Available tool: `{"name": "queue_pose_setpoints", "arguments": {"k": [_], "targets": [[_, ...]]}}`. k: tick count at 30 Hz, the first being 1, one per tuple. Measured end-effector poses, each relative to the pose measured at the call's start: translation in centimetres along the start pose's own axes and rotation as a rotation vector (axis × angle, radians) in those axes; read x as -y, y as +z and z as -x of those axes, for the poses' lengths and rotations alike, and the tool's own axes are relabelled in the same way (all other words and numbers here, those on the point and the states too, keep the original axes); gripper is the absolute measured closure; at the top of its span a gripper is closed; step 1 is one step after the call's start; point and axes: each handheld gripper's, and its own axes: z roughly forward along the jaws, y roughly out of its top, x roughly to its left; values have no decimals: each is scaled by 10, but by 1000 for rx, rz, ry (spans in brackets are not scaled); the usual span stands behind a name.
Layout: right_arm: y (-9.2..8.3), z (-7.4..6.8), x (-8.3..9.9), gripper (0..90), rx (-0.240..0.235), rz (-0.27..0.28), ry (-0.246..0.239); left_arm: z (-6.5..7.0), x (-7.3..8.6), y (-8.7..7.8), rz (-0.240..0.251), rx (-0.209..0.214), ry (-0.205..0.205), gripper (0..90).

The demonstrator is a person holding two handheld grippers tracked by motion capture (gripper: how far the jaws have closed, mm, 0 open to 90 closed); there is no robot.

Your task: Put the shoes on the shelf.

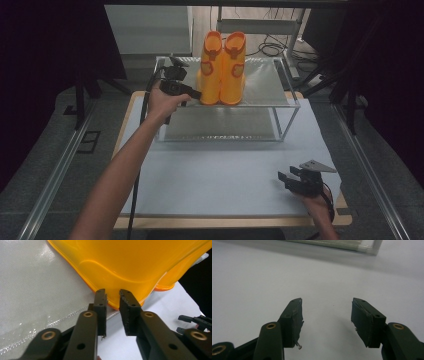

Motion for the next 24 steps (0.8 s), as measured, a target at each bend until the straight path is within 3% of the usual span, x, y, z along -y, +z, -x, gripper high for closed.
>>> {"name": "queue_pose_setpoints", "arguments": {"k": [13,20,24], "targets": [[-1,1,0,419,5,6,3,6,9,-23,23,26,56,650],[-1,0,0,419,3,1,2,8,23,-34,23,51,80,619],[-1,-1,0,419,4,3,-3,8,33,-39,46,53,88,625]]}}
